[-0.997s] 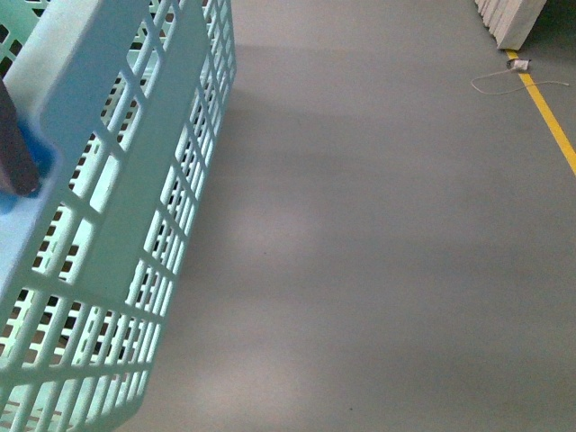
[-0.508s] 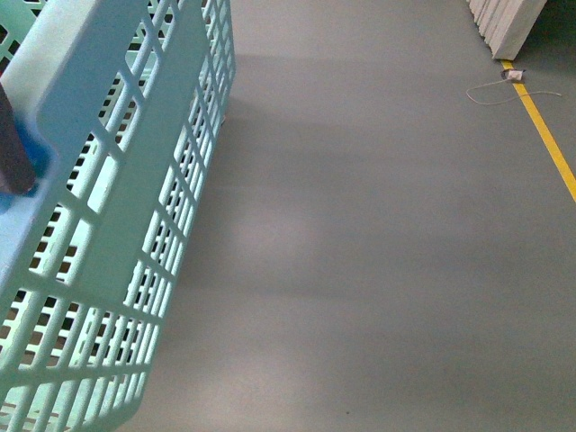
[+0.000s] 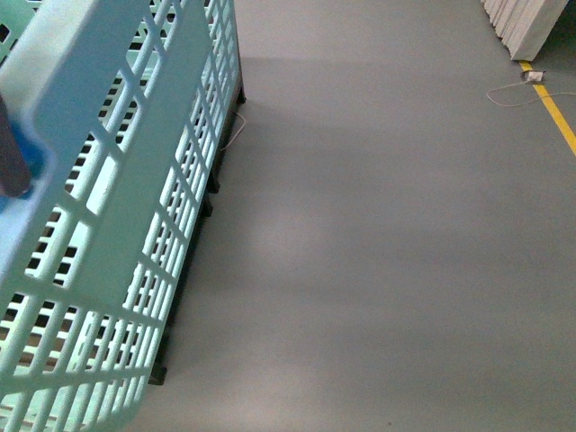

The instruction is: Pick lemon and mango into basket

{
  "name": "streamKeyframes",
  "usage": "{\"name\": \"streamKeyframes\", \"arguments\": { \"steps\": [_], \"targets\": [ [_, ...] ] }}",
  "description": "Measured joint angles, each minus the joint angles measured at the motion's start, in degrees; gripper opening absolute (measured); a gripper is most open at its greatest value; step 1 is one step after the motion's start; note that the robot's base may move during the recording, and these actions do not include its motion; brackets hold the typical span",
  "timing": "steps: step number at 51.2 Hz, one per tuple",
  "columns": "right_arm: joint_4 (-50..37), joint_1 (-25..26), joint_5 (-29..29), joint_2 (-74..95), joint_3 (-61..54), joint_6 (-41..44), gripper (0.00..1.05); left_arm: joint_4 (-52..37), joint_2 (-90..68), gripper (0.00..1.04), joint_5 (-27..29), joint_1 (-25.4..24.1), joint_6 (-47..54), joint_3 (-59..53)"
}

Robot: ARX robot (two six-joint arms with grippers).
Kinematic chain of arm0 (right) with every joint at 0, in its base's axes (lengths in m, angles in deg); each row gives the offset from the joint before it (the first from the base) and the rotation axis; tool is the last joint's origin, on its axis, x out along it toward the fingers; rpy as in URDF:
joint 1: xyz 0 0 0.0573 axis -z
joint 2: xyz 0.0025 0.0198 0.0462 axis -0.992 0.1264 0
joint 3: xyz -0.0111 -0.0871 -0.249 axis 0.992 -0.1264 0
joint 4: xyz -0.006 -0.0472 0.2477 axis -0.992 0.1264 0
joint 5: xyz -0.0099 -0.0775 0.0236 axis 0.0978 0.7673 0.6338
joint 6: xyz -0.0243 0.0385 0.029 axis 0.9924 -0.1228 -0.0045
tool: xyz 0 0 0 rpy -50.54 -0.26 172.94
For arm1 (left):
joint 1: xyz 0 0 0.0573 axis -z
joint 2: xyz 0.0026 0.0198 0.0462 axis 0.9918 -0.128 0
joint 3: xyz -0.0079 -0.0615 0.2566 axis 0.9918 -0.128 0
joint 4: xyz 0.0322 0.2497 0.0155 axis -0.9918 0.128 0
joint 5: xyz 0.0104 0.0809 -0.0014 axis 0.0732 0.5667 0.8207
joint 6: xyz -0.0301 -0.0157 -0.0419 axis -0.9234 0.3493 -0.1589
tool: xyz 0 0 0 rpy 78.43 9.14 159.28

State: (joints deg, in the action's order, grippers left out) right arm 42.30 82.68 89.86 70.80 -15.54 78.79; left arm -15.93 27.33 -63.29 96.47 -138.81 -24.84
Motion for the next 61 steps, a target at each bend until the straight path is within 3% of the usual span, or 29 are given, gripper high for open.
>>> {"name": "streamKeyframes", "arguments": {
  "steps": [61],
  "targets": [
    [0.0, 0.0, -0.1, 0.0, 0.0, 0.0, 0.96, 0.1, -0.1, 0.05, -0.1, -0.1, 0.0, 0.0]
  ]
}}
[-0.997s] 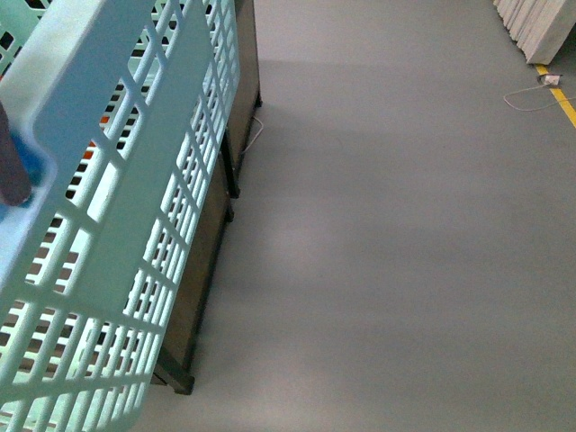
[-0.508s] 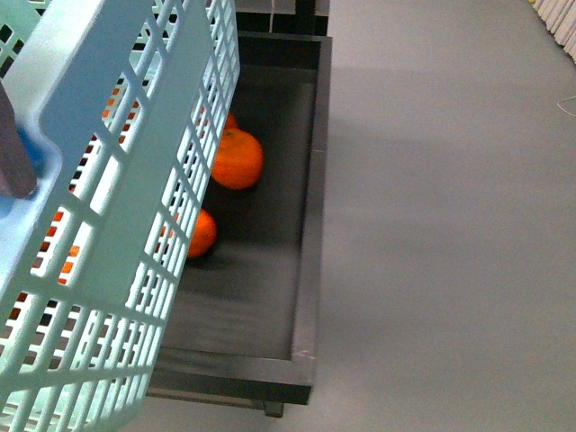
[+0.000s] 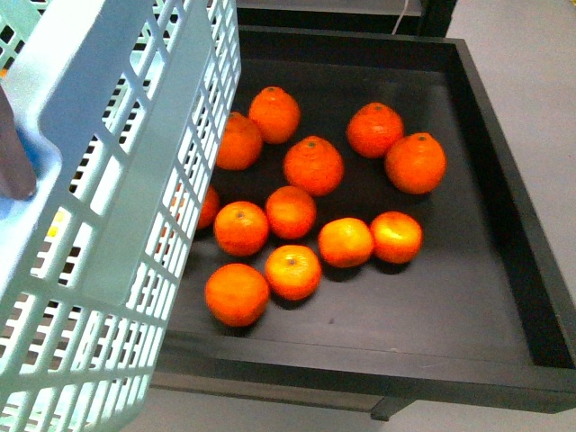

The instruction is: Pick lemon and mango into basket

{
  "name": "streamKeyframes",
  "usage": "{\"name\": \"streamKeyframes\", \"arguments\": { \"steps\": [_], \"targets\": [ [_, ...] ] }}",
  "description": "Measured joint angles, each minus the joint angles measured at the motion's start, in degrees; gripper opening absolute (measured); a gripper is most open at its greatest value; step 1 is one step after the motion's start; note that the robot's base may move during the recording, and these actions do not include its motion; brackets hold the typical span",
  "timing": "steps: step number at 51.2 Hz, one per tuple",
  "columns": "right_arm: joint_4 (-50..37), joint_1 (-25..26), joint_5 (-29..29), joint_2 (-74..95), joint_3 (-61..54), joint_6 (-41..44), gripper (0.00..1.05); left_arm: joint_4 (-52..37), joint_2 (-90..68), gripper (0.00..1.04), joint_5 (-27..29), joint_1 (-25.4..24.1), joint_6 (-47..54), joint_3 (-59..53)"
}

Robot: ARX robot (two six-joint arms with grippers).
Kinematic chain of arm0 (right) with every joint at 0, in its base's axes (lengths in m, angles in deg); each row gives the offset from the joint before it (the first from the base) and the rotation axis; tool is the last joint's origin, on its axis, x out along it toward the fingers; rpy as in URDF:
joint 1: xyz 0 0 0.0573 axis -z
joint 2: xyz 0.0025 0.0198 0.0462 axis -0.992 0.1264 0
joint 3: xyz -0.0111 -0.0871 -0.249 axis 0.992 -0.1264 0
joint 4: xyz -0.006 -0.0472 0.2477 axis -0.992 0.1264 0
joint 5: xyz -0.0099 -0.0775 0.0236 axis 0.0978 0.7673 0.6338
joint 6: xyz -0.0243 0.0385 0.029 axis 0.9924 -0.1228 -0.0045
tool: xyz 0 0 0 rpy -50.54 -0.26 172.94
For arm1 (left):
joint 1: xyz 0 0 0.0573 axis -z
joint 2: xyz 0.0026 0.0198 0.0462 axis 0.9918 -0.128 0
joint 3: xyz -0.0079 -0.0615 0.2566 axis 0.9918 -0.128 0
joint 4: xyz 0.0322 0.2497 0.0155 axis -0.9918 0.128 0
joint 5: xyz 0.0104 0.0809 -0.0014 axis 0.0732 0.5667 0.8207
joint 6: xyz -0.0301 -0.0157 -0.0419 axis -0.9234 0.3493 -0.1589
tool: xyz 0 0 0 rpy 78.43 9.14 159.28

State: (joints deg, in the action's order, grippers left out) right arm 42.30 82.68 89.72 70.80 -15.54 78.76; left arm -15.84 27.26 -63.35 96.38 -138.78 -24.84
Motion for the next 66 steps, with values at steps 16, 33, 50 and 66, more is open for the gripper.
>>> {"name": "streamKeyframes", "arguments": {
  "steps": [16, 33, 50, 66],
  "targets": [
    [0.0, 0.0, 0.0, 0.0, 0.0, 0.0, 0.96, 0.0, 0.0, 0.05, 0.0, 0.0, 0.0, 0.0],
    [0.0, 0.0, 0.1, 0.0, 0.0, 0.0, 0.96, 0.0, 0.1, 0.05, 0.0, 0.0, 0.0, 0.0],
    [0.0, 0.0, -0.2, 0.0, 0.0, 0.0, 0.96, 0.0, 0.1, 0.05, -0.1, 0.0, 0.0, 0.0],
    [0.0, 0.0, 0.0, 0.0, 0.0, 0.0, 0.96, 0.1, 0.0, 0.05, -0.1, 0.0, 0.0, 0.0]
  ]
}}
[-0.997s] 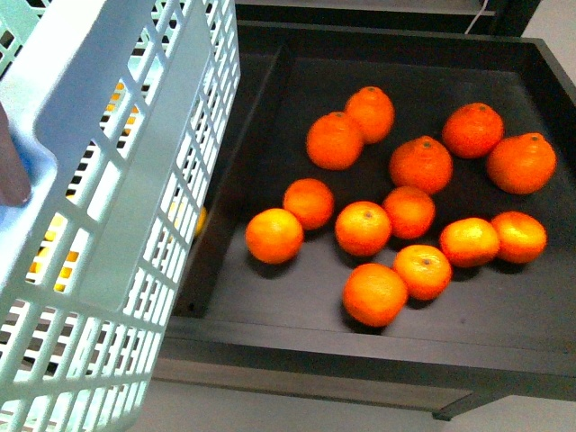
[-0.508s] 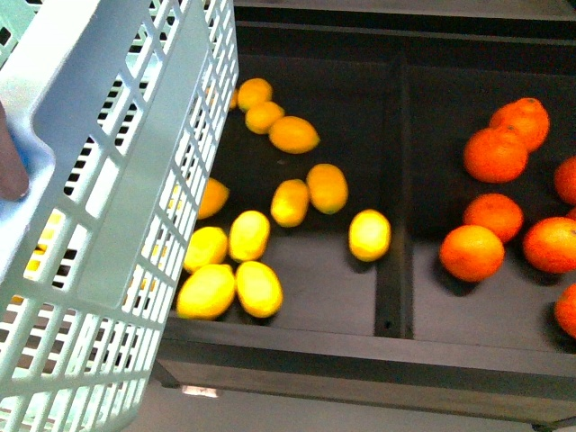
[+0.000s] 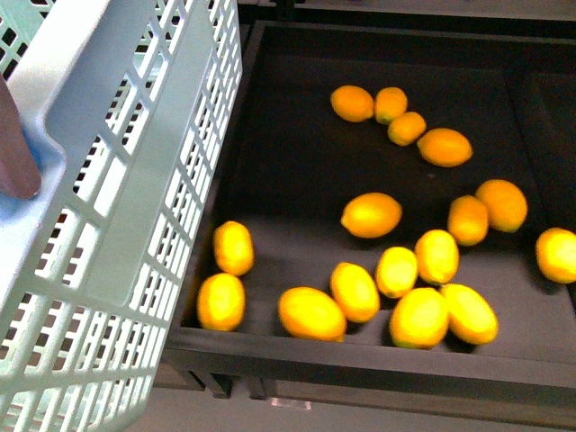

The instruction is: Pick lemon and mango into basket

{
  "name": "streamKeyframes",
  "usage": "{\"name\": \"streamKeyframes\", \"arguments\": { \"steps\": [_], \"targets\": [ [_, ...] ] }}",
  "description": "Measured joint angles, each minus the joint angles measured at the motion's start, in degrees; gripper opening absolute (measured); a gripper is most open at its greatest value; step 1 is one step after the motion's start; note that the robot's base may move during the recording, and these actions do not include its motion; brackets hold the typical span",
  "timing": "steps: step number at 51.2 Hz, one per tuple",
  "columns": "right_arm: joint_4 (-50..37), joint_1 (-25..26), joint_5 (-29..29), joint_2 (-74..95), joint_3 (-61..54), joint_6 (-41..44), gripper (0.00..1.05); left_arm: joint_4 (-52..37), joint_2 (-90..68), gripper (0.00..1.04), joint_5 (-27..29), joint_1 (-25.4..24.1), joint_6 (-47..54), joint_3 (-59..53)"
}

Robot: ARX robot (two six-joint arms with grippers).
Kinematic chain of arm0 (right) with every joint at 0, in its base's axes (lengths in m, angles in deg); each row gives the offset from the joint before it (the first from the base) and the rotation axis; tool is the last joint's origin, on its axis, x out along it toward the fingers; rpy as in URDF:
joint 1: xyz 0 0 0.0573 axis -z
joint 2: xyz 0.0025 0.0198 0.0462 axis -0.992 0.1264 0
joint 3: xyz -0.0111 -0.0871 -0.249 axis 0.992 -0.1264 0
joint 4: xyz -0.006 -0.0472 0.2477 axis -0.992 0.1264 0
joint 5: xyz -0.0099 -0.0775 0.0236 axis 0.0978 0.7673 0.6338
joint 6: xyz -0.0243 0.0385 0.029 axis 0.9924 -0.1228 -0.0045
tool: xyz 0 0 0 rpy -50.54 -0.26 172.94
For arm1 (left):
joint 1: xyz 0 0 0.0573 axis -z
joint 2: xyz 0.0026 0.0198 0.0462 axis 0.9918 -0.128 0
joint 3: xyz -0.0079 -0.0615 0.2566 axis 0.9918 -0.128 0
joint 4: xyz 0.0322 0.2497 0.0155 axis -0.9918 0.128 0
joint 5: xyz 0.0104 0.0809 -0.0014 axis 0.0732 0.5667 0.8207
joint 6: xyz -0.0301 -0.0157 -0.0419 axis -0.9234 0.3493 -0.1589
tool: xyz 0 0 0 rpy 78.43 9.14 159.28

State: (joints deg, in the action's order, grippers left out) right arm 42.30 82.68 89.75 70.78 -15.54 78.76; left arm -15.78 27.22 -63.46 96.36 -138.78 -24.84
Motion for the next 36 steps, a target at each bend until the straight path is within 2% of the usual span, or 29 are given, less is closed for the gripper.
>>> {"name": "streamKeyframes", "arguments": {
  "steps": [32, 36],
  "targets": [
    [0.0, 0.1, -0.3, 0.0, 0.0, 0.0, 0.96, 0.0, 0.0, 0.05, 0.2, -0.1, 0.2, 0.0],
    [0.0, 0.1, -0.6, 0.0, 0.0, 0.0, 0.96, 0.0, 0.1, 0.05, 1.6, -0.5, 0.4, 0.0]
  ]
}}
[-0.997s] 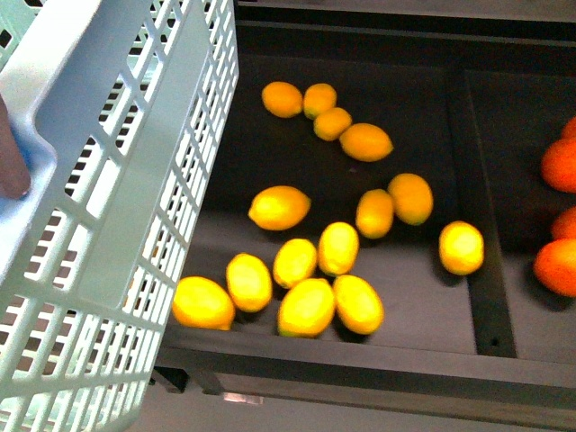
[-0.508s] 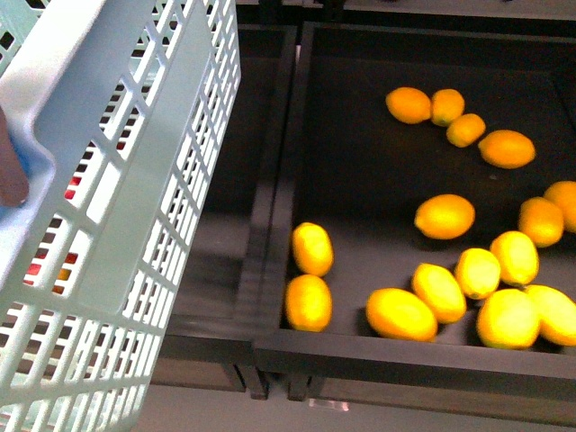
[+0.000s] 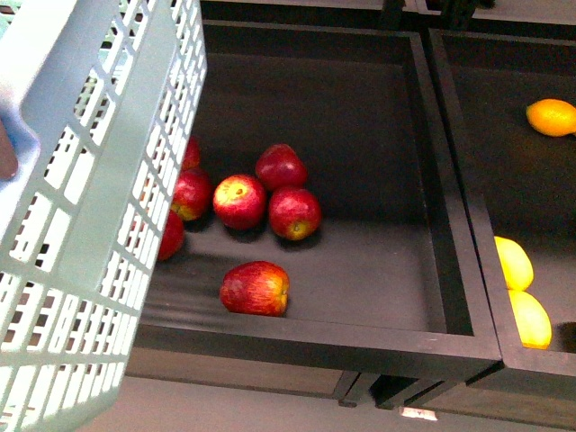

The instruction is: Pick lemon and mango into basket

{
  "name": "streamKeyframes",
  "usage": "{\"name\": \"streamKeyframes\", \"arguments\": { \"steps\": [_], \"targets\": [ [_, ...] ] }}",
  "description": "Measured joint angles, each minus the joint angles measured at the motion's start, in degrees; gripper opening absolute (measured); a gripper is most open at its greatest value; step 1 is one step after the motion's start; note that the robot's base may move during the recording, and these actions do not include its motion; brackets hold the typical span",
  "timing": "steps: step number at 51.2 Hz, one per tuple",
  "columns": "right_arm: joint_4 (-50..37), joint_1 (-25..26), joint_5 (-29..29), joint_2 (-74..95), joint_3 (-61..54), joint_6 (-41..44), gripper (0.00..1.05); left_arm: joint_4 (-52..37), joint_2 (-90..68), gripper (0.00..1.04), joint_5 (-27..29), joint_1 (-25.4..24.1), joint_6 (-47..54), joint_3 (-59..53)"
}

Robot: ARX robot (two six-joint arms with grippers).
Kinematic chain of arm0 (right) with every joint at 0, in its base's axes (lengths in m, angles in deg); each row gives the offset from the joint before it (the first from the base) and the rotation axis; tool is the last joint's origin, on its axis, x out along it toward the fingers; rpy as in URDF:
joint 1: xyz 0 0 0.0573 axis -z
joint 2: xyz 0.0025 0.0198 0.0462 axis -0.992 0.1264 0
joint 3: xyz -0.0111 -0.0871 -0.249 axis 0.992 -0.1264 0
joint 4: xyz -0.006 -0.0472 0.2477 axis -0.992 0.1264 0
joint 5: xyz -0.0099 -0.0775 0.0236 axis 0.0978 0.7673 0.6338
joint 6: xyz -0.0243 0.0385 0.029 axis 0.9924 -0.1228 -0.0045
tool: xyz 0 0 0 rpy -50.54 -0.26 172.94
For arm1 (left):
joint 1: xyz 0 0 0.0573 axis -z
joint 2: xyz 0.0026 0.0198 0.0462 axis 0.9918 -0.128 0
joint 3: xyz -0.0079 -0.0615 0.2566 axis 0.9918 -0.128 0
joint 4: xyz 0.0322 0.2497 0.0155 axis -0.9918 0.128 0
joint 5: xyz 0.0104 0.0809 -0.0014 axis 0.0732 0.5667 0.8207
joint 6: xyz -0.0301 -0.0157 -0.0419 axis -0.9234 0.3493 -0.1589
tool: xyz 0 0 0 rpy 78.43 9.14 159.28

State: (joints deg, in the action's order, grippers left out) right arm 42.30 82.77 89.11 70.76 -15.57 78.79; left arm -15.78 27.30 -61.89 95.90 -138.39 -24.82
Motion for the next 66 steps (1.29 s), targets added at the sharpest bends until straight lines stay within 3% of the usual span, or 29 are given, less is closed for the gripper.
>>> {"name": "streamKeyframes", "arguments": {
  "steps": [9, 12, 15, 18, 22, 30, 40, 47, 66],
  "targets": [
    [0.0, 0.0, 0.2, 0.0, 0.0, 0.0, 0.96, 0.8, -0.2, 0.05, -0.4, 0.2, 1.7, 0.2],
    [0.0, 0.0, 0.4, 0.0, 0.0, 0.0, 0.96, 10.0, -2.6, 0.05, -0.4, 1.1, 5.1, 4.2],
    [0.0, 0.0, 0.3, 0.0, 0.0, 0.0, 0.96, 18.3, -6.4, 0.05, -1.0, 2.3, 14.7, 8.7],
    [0.0, 0.0, 0.4, 0.0, 0.0, 0.0, 0.96, 19.9, -10.0, 0.05, -1.0, 3.4, 23.9, 10.4],
    [0.0, 0.0, 0.4, 0.0, 0.0, 0.0, 0.96, 17.6, -16.2, 0.05, -0.7, 5.1, 29.9, 12.2],
    [0.0, 0.0, 0.5, 0.0, 0.0, 0.0, 0.96, 12.9, -25.1, 0.05, -1.9, 8.8, 31.9, 17.2],
    [0.0, 0.0, 0.5, 0.0, 0.0, 0.0, 0.96, 5.4, -36.6, 0.05, -9.1, 13.4, 29.3, 26.2],
    [0.0, 0.0, 0.5, 0.0, 0.0, 0.0, 0.96, 3.1, -45.5, 0.05, -13.7, 19.7, 25.4, 34.5],
    [0.0, 0.0, 0.5, 0.0, 0.0, 0.0, 0.96, 2.6, -47.8, 0.05, -14.0, 25.1, 25.3, 38.6]
  ]
}}
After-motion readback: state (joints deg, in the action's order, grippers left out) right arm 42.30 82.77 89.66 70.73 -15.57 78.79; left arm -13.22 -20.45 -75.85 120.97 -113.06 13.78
